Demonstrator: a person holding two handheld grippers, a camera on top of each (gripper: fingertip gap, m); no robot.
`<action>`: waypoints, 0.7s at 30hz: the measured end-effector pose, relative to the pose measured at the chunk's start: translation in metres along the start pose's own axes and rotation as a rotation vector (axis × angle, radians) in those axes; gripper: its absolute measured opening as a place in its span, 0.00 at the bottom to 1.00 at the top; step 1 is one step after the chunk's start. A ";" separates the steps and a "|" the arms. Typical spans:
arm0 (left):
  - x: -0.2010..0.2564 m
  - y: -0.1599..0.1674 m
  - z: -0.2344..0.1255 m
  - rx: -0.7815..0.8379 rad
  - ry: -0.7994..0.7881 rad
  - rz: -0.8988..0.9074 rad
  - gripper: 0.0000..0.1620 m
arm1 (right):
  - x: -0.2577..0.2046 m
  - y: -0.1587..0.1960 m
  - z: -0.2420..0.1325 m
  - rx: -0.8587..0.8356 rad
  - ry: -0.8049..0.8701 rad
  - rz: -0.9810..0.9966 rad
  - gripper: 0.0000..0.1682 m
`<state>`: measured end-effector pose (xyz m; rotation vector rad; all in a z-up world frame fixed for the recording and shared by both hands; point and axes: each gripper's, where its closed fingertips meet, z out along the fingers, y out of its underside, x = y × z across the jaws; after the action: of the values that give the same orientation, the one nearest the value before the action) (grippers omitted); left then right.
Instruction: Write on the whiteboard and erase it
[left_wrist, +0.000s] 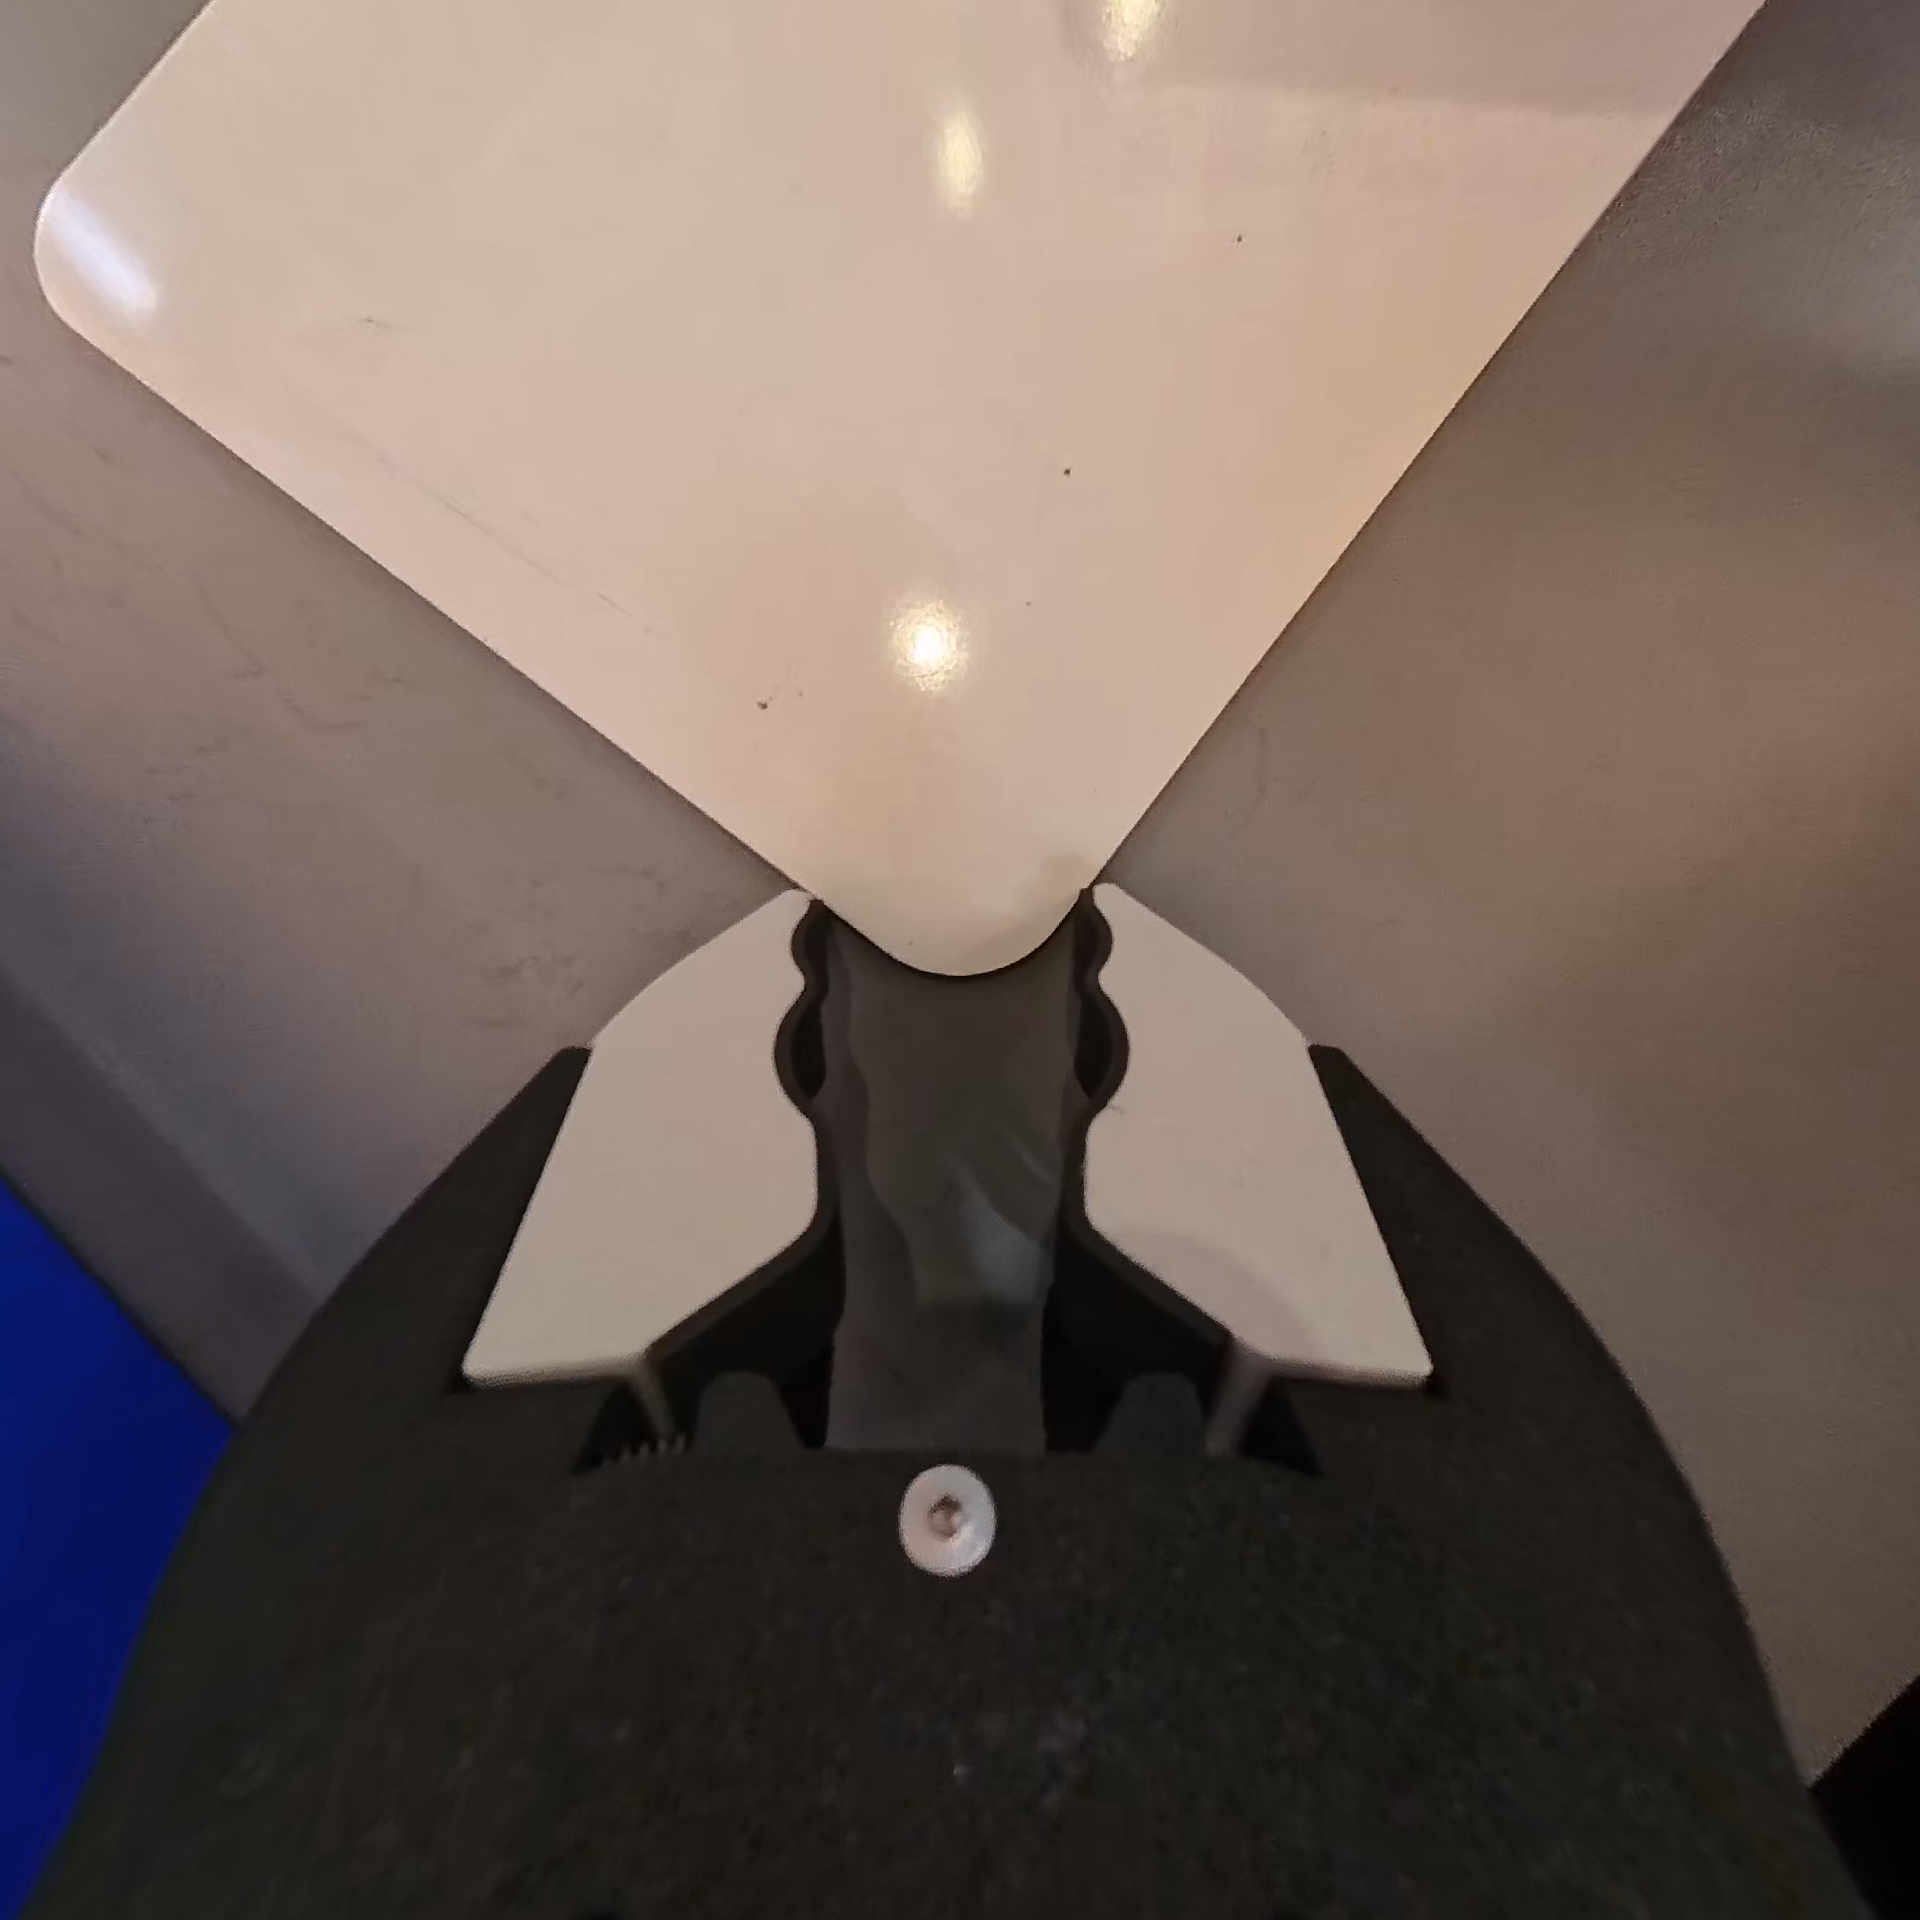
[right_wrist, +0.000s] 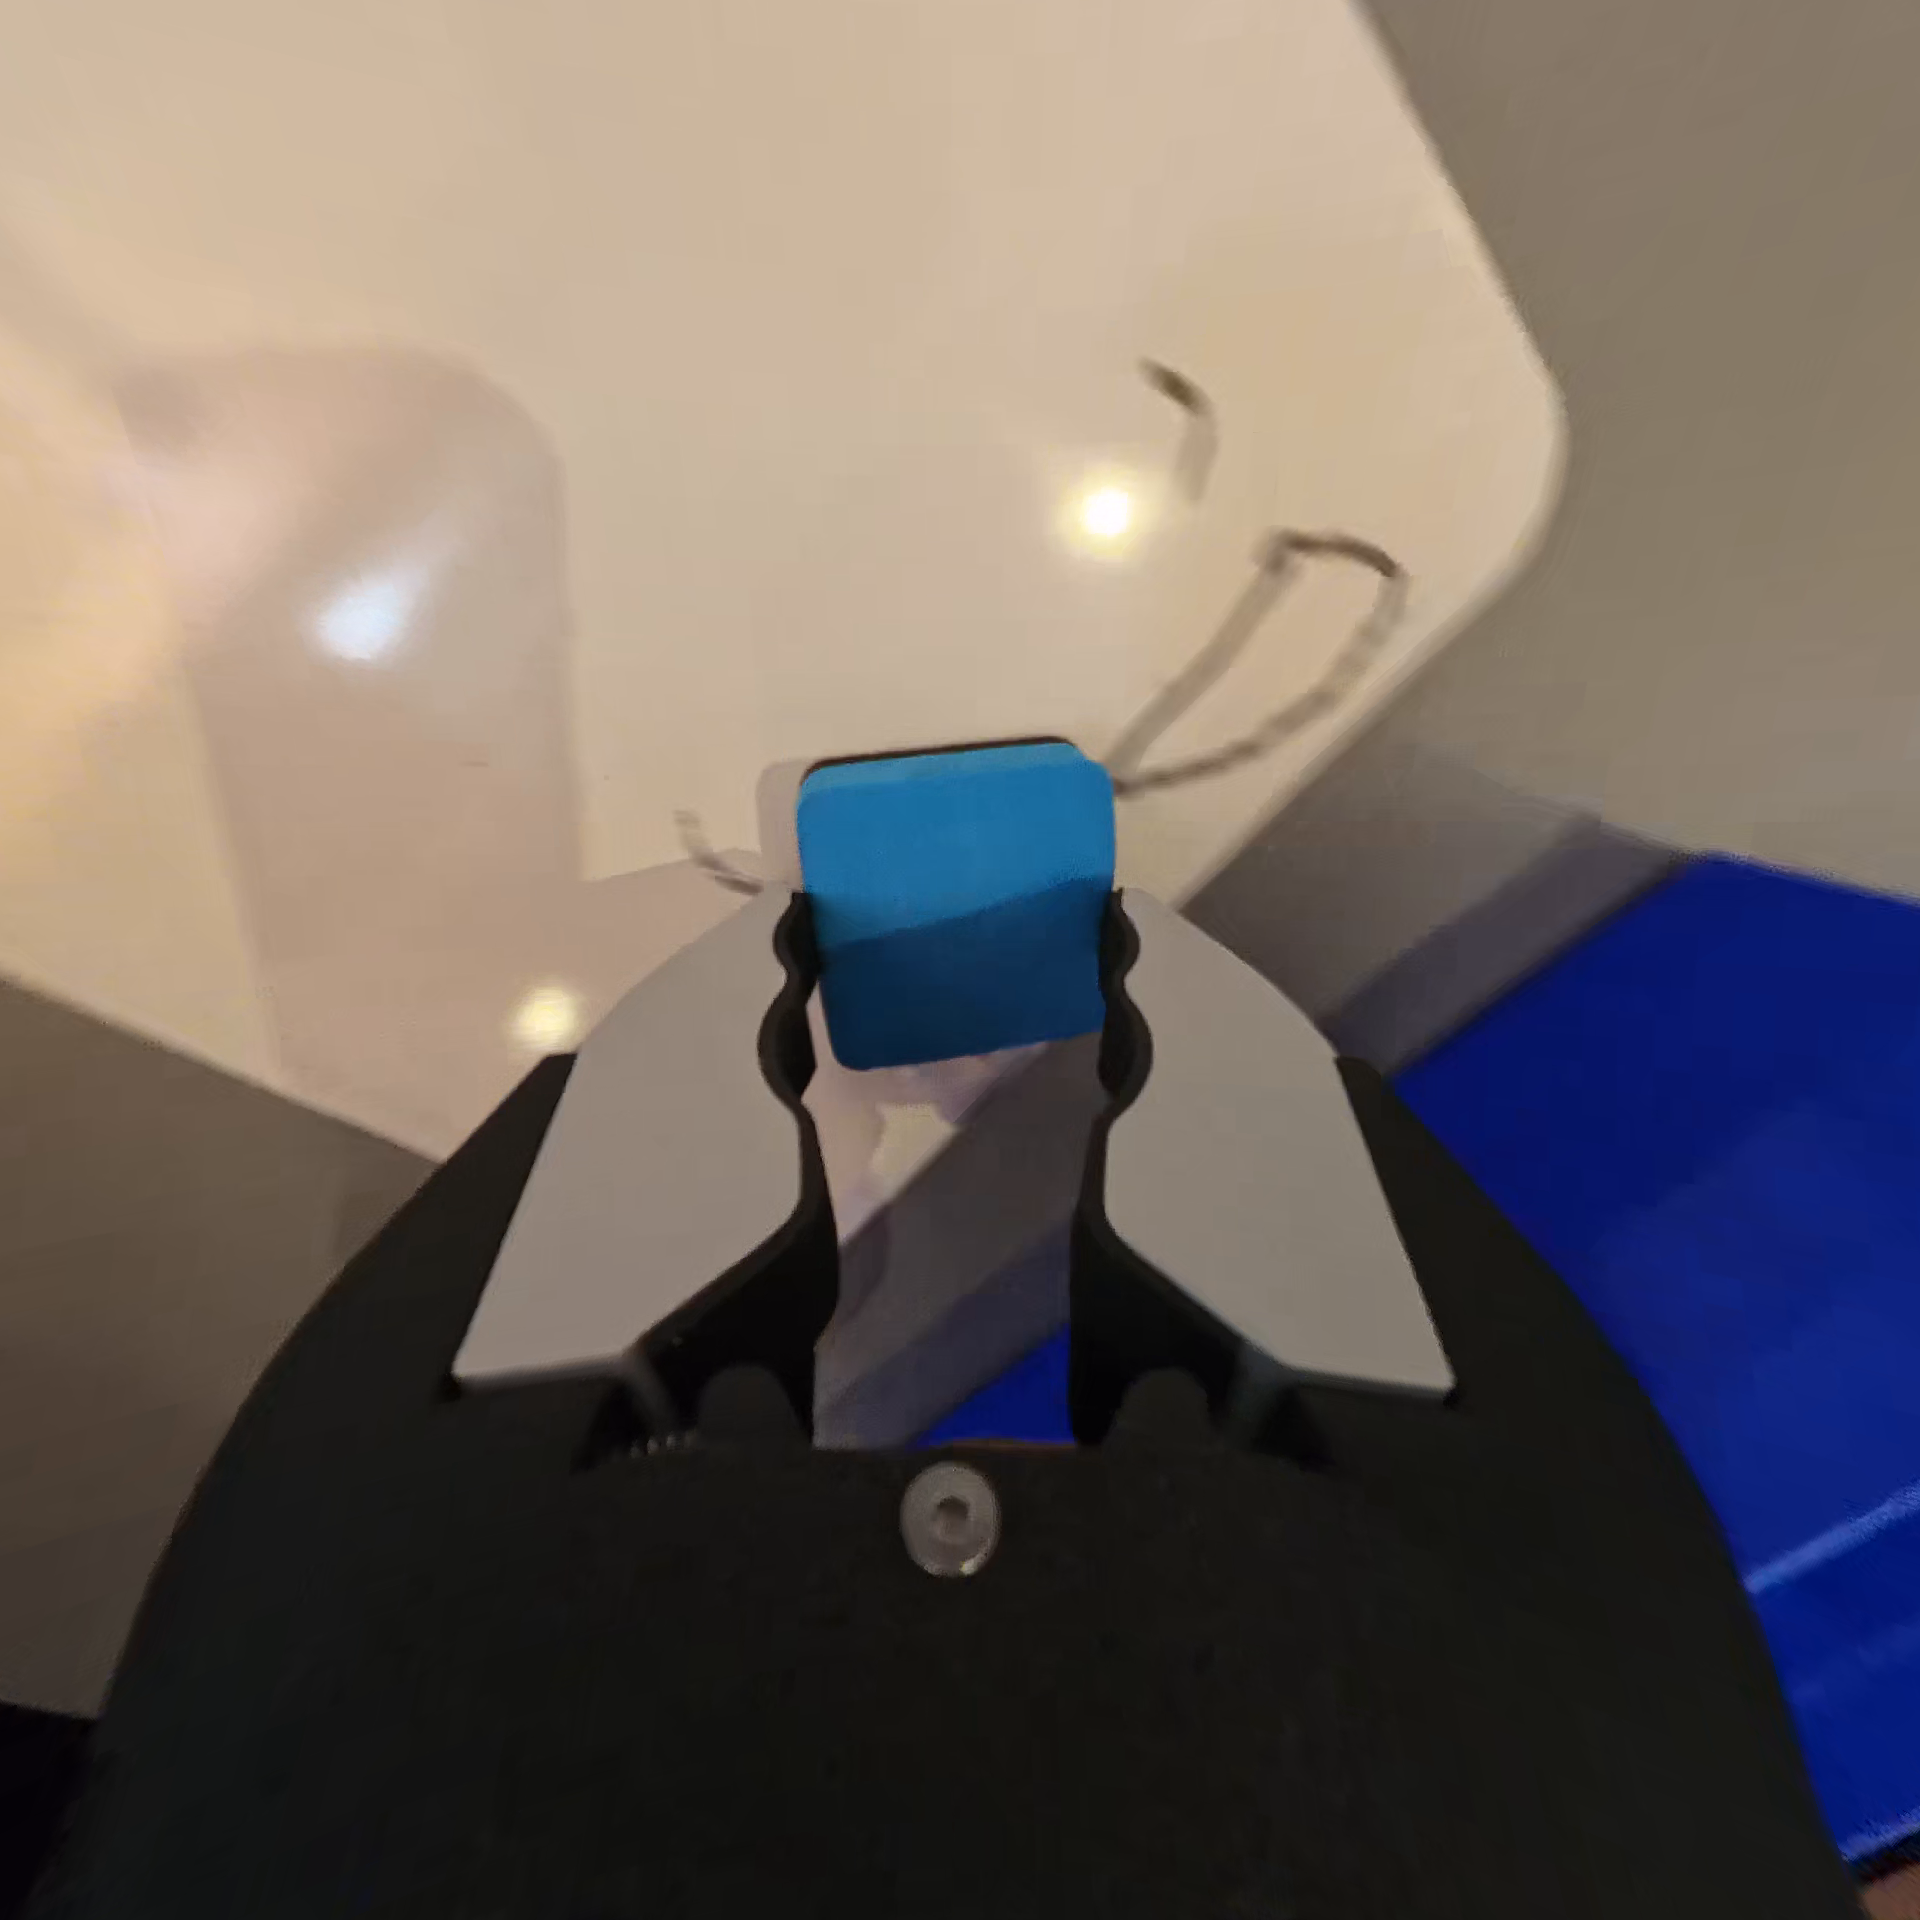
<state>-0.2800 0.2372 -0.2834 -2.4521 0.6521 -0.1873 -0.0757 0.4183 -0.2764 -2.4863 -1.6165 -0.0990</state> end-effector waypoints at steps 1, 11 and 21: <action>0.000 0.000 0.000 -0.001 -0.001 -0.001 0.28 | 0.014 0.005 0.000 -0.018 0.008 0.063 0.31; -0.001 -0.001 0.001 -0.020 -0.005 -0.003 0.29 | -0.037 -0.004 -0.001 0.021 -0.028 0.080 0.31; 0.000 -0.001 0.001 -0.017 -0.005 -0.004 0.28 | 0.010 0.028 -0.022 -0.073 -0.096 0.246 0.31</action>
<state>-0.2797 0.2383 -0.2832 -2.4697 0.6495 -0.1773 -0.0451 0.4123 -0.2560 -2.7626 -1.3470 -0.0064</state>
